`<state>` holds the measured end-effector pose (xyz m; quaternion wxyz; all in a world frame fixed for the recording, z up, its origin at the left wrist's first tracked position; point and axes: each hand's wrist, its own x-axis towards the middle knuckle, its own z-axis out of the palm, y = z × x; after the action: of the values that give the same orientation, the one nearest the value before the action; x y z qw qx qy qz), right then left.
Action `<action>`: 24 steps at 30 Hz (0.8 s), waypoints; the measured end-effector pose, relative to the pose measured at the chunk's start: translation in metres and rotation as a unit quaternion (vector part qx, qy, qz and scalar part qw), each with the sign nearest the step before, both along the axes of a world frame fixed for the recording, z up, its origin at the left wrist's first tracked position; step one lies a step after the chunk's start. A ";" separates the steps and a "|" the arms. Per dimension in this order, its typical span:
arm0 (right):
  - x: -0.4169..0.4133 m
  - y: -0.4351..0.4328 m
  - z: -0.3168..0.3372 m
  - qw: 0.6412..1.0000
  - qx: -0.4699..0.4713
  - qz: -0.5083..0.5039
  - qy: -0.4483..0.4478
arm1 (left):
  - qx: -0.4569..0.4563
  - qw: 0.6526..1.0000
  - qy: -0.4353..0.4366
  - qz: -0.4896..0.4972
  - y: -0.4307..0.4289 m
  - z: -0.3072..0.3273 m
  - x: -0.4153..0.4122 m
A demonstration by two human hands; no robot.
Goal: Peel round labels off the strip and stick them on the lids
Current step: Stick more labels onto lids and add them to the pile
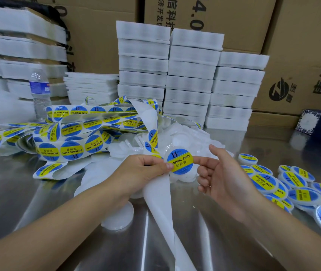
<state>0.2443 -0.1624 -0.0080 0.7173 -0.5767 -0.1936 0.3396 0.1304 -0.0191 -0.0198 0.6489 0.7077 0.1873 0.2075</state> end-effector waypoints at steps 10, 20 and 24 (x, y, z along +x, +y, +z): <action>0.001 0.000 -0.001 1.000 0.004 0.009 -0.003 | 0.000 1.000 -0.001 -0.003 0.000 0.000 0.000; 0.000 -0.002 -0.001 0.999 -0.014 0.005 -0.052 | 0.030 0.999 -0.010 -0.003 0.000 0.001 0.001; -0.004 -0.002 0.000 0.989 -0.053 -0.037 -0.134 | 0.036 0.999 -0.007 0.004 0.001 0.001 0.000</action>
<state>0.2402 -0.1647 -0.0084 0.6658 -0.6607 -0.2481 0.2421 0.1304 -0.0182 -0.0193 0.6231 0.7285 0.1778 0.2222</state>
